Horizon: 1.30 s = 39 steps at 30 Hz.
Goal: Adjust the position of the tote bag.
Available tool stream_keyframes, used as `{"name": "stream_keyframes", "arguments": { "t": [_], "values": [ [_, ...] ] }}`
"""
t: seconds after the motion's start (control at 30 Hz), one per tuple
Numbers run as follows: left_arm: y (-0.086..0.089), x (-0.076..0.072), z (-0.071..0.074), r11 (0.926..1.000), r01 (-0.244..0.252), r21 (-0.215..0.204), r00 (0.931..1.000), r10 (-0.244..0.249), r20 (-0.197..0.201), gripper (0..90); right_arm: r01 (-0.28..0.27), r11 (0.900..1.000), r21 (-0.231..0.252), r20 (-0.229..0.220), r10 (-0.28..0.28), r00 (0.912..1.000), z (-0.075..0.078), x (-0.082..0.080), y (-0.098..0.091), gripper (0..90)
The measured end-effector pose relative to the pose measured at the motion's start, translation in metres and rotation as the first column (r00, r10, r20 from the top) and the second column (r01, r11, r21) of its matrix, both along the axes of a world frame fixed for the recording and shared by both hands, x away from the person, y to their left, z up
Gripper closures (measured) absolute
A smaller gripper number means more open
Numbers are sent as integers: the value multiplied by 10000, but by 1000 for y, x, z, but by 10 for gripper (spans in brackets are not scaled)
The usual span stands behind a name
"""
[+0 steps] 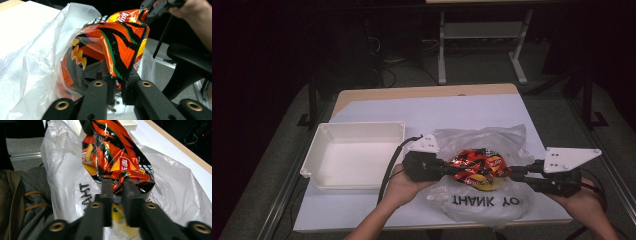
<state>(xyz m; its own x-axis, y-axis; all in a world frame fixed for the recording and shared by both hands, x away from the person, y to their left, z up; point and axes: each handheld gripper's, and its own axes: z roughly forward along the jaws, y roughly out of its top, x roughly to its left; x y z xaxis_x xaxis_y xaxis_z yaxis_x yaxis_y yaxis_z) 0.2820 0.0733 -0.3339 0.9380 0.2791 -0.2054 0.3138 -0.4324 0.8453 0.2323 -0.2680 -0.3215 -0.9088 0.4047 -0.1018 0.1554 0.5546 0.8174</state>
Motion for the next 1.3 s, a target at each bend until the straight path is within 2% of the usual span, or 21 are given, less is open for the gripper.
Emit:
{"name": "stream_keyframes", "arguments": {
  "t": [0.1, 0.17, 0.2, 0.27, 0.3, 0.47, 0.5, 0.53, 0.67, 0.7, 0.73, 0.77, 0.87, 0.9, 0.93, 0.97, 1.07, 1.13, 1.3],
  "values": [
    [1, 2, 0, 9997, 63, -228, 9999, -66, -143, 860, 105, 9998, 167, 189, -108, 9998, -4, 0, -1, 520],
    [1, 3, 0, 9997, 167, -203, 9997, -170, -160, 864, 16, 9998, 182, 119, -18, 9999, -11, 2, 0, 440],
    [0, 3, 0, 9996, 177, -203, 9997, -181, -153, 865, 75, 10000, 15, 314, -76, 9995, -16, 4, 2, 384],
    [1, 3, 0, 9995, 246, -212, 9994, -251, -232, 865, 197, 9996, -188, 462, -188, 9988, -22, 7, 5, 345],
    [1, 3, 0, 9995, 245, -204, 9995, -249, -217, 865, 161, 9998, -94, 466, -157, 9988, -27, 15, 8, 324],
    [1, 4, -1, 9993, 301, -231, 9992, -307, -271, 865, -70, 10000, -18, 557, 71, 9984, -30, 25, 17, 293],
    [2, 4, -1, 9994, 264, -241, 9993, -271, -275, 861, -109, 9999, -110, 784, 117, 9969, -30, 28, 21, 298],
    [2, 4, -1, 9994, 264, -241, 9993, -271, -275, 858, -109, 9999, -110, 784, 117, 9969, -30, 28, 21, 298],
    [5, 5, 0, 9994, 194, -279, 9995, -201, -259, 821, -246, 9996, -100, 1016, 255, 9945, -27, 30, 24, 441],
    [6, 6, -1, 9990, 175, -420, 9993, -188, -315, 795, -248, 9997, -51, 937, 252, 9953, -26, 29, 25, 469],
    [7, 7, -1, 9985, 188, -508, 9990, -209, -404, 752, -332, 9994, -54, 784, 335, 9964, -23, 30, 26, 542],
    [8, 7, -1, 9986, 168, -507, 9990, -189, -407, 752, -332, 9994, -54, 784, 335, 9964, -23, 30, 26, 542],
    [11, 7, -1, 9989, 67, -470, 9993, -84, -362, 655, -449, 9989, -167, 637, 459, 9969, -21, 32, 29, 626],
    [11, 7, -1, 9990, 22, -449, 9996, -35, -293, 578, -458, 9988, -147, 503, 465, 9976, -20, 33, 31, 689],
    [11, 7, -1, 9991, -62, -408, 9998, 53, -211, 578, -458, 9988, -147, 503, 465, 9976, -20, 33, 31, 689],
    [11, 7, -1, 9990, -271, -367, 9995, 265, -173, 485, -409, 9990, -196, 394, 417, 9984, -17, 35, 32, 737],
    [12, 7, -3, 9981, -396, -471, 9989, 384, -271, 453, -363, 9993, -65, 273, 364, 9990, -15, 37, 32, 749],
    [12, 8, -4, 9984, -446, -345, 9989, 440, -175, 411, -320, 9995, 16, 28, 320, 9995, -12, 38, 31, 770],
    [11, 8, -5, 9987, -491, -112, 9988, 491, -52, 382, -314, 9995, 87, -198, 315, 9993, -8, 38, 31, 796]
  ]
}}
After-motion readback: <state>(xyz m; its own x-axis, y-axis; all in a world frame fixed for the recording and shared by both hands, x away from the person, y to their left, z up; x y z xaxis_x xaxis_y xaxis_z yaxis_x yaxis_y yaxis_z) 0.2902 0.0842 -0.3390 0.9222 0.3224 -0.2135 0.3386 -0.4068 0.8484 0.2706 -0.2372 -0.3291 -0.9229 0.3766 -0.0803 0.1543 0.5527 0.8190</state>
